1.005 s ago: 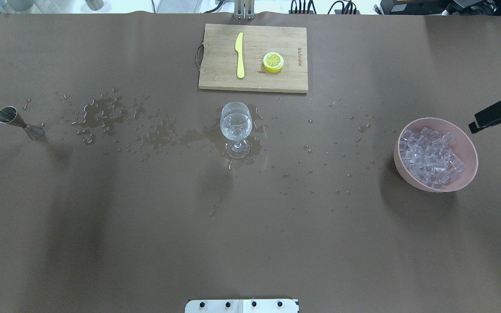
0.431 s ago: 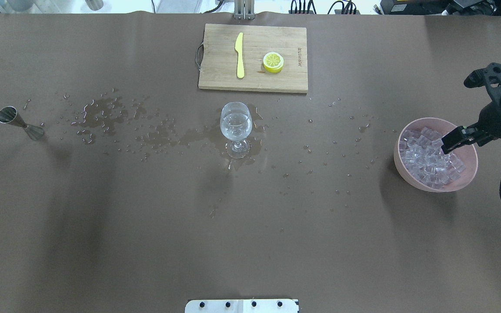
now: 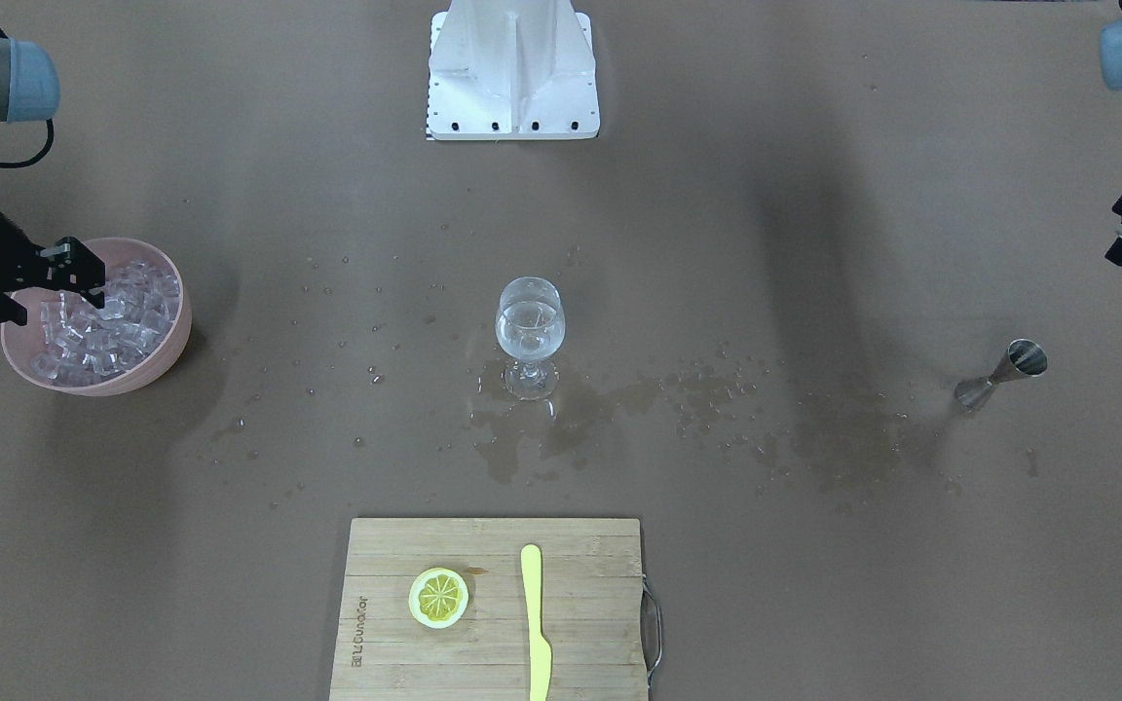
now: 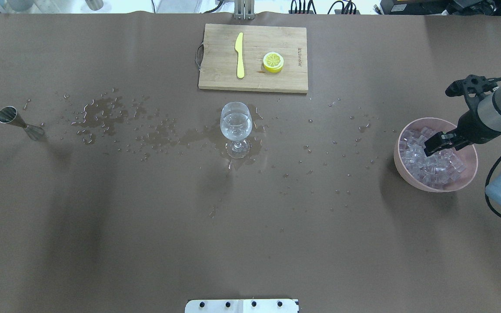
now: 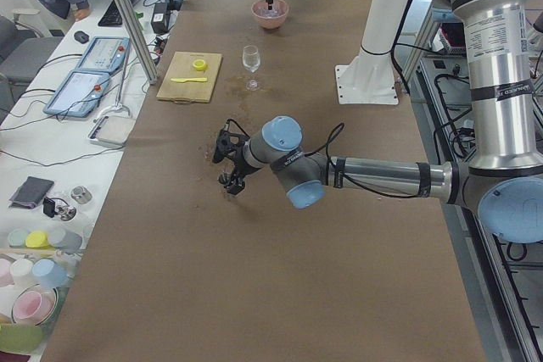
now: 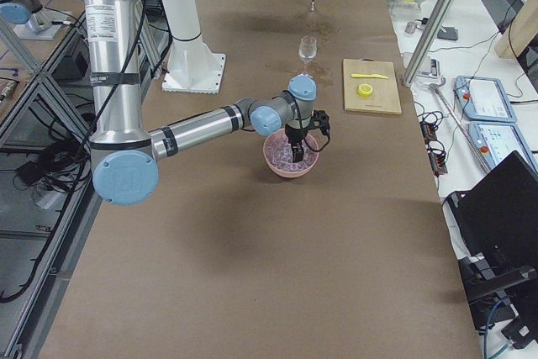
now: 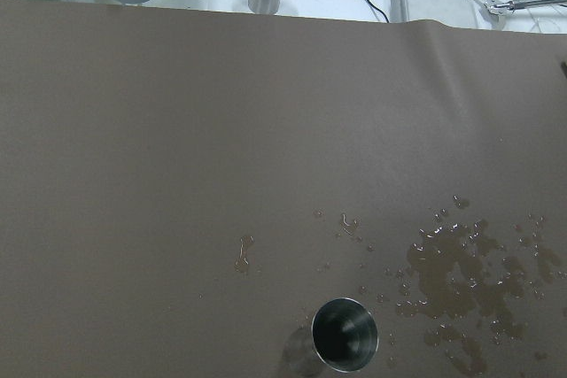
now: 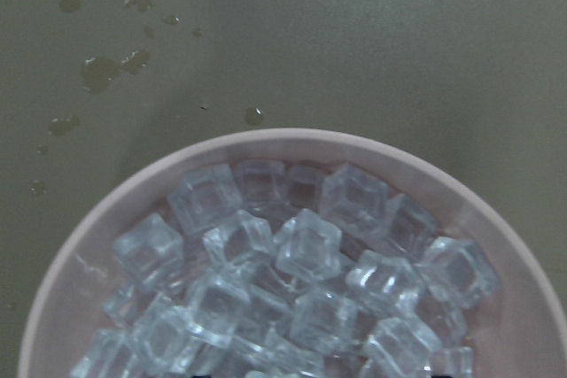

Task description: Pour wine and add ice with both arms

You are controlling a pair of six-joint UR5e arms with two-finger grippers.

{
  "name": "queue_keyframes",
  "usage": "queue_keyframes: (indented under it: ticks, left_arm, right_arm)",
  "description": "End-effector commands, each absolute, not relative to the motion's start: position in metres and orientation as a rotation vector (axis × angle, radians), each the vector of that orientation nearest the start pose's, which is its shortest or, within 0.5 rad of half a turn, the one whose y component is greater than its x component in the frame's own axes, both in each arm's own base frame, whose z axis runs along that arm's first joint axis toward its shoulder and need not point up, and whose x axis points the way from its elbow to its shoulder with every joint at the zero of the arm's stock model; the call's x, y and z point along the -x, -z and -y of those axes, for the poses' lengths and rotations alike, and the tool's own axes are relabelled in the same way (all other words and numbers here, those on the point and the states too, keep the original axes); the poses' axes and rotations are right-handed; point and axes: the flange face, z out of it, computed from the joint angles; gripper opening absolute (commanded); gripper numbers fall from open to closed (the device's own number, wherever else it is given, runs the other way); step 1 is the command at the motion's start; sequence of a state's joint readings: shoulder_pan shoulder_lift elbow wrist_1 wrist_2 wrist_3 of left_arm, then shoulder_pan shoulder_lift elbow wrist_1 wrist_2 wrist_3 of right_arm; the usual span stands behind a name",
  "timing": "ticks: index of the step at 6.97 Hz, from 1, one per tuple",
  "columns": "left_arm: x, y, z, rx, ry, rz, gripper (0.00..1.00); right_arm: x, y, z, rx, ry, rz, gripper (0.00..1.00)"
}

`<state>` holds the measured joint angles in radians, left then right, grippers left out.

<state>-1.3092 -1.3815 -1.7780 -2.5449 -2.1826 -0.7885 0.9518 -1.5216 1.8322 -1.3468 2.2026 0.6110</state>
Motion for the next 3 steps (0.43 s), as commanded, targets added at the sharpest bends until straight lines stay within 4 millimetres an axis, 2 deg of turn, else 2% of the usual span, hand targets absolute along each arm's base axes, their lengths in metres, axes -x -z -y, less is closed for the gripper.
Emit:
queue_keyframes:
  ticks: [1,3]
  left_arm:
    - [-0.038,-0.534,0.440,-0.551,0.169,-0.960,0.99]
    - [-0.039,-0.533,0.442,-0.553,0.170,-0.962,0.99]
  right_arm:
    - [0.269,-0.469,0.465,-0.050,0.146,0.826,0.86]
    - [0.258,-0.477,0.457,-0.048,0.146,0.816,0.83]
